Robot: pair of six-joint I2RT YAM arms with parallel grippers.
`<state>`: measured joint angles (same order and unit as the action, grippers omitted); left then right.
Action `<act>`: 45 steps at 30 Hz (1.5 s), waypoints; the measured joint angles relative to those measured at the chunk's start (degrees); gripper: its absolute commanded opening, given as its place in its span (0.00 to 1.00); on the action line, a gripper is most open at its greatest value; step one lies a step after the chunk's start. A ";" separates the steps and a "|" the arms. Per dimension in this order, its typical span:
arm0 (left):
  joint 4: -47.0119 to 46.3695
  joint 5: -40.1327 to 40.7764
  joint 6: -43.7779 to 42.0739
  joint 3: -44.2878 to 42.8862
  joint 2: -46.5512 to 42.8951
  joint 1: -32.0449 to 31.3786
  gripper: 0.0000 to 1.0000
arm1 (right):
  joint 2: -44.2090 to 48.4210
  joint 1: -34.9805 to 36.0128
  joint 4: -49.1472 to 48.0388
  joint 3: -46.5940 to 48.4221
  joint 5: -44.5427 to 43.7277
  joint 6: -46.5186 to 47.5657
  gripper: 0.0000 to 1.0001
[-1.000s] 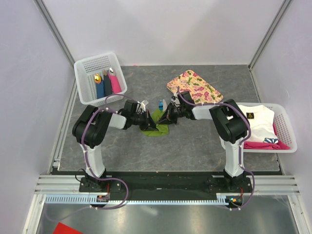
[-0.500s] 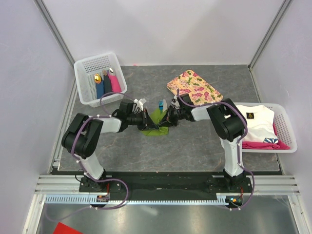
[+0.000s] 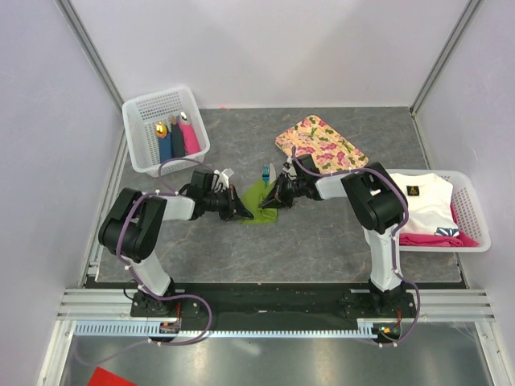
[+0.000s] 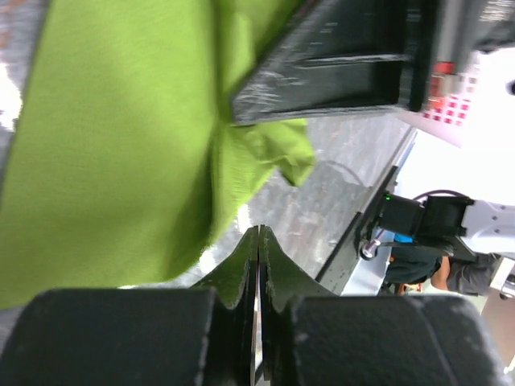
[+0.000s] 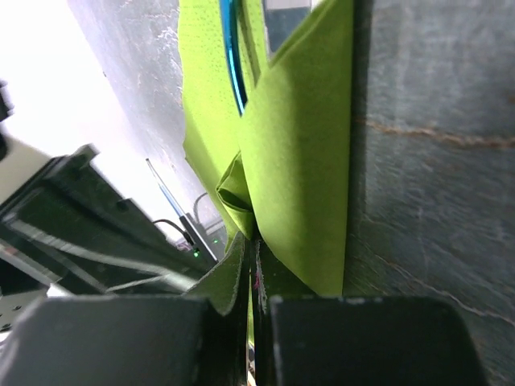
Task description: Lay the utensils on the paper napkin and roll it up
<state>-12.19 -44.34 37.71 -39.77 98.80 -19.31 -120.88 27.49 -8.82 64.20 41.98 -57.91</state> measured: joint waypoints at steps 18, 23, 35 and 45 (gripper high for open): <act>1.70 1.20 -0.02 -2.58 5.70 0.00 0.02 | 0.07 0.46 -3.26 0.00 1.18 -2.29 0.64; -0.37 0.39 0.07 0.04 3.08 1.53 0.07 | 0.35 0.52 -5.60 0.24 2.64 -2.78 0.78; -3.98 -0.85 2.80 0.13 -0.96 5.97 0.36 | 0.92 0.55 -7.30 0.35 3.43 -4.28 0.93; -7.82 -0.04 6.27 -4.57 5.11 3.30 0.37 | 0.92 0.55 -7.93 0.11 3.37 -5.38 0.97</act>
<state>-20.01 -44.38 43.99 -44.34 103.92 -16.01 -119.96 28.03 -16.75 64.31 45.34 -63.29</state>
